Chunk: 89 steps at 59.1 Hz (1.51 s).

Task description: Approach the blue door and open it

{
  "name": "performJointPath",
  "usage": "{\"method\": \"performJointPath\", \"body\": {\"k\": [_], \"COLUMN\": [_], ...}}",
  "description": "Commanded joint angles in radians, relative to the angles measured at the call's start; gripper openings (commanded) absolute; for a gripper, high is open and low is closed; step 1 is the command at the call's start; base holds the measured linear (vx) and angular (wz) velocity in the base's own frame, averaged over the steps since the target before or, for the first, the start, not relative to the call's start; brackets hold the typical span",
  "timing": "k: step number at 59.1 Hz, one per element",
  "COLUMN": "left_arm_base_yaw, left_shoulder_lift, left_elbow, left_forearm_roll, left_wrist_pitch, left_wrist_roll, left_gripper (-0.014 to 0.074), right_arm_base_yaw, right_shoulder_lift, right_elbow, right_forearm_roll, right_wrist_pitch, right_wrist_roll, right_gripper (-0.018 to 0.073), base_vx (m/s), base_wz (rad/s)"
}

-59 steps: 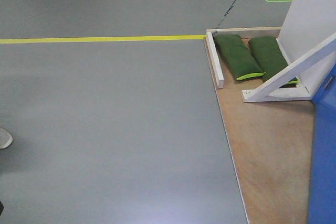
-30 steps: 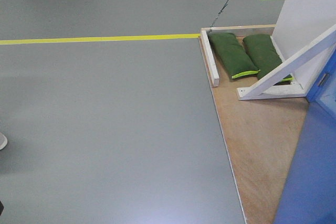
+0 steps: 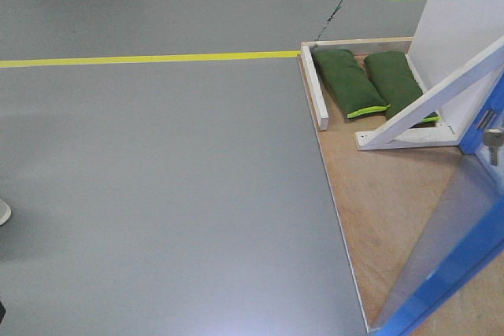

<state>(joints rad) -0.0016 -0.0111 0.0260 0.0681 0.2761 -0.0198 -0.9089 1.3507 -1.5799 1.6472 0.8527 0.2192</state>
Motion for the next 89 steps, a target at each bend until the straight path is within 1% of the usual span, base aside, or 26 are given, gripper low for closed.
{"method": "performJointPath", "body": {"k": [1, 5, 20, 35, 53, 76, 89], "left_arm_base_yaw": [-0.006, -0.006, -0.006, -0.006, -0.006, -0.006, -0.006], "left_shoulder_lift": [-0.012, -0.012, -0.012, -0.012, -0.012, -0.012, -0.012], "left_elbow": [-0.026, -0.026, -0.026, -0.026, -0.026, -0.026, -0.026], "left_forearm_roll": [-0.002, -0.002, -0.002, -0.002, -0.002, -0.002, -0.002], "left_wrist_pitch": [-0.085, -0.085, -0.085, -0.085, -0.085, -0.085, -0.085], "left_wrist_roll": [-0.007, -0.007, -0.007, -0.007, -0.007, -0.007, -0.007], "left_gripper": [0.0073, 0.0073, 0.0073, 0.0073, 0.0073, 0.0073, 0.0073], "right_arm_base_yaw": [0.082, 0.132, 0.262, 0.349, 0.393, 0.393, 0.398], "right_shoulder_lift": [-0.034, -0.034, -0.034, -0.034, -0.019, 0.04, 0.056], "right_elbow": [-0.032, -0.032, -0.031, -0.031, -0.031, -0.031, -0.031], "right_forearm_roll": [0.014, -0.012, -0.091, -0.1, -0.103, -0.11, -0.097], "right_wrist_pitch": [0.105, 0.105, 0.104, 0.093, 0.063, 0.048, 0.053], "right_wrist_roll": [-0.003, -0.003, -0.003, -0.003, -0.003, -0.003, -0.003], "right_gripper": [0.0012, 0.0012, 0.0012, 0.0012, 0.0012, 0.0012, 0.0012], "base_vx": [0.0, 0.0, 0.0, 0.0, 0.0, 0.0, 0.0], "base_wz": [0.0, 0.0, 0.0, 0.0, 0.0, 0.0, 0.0]}}
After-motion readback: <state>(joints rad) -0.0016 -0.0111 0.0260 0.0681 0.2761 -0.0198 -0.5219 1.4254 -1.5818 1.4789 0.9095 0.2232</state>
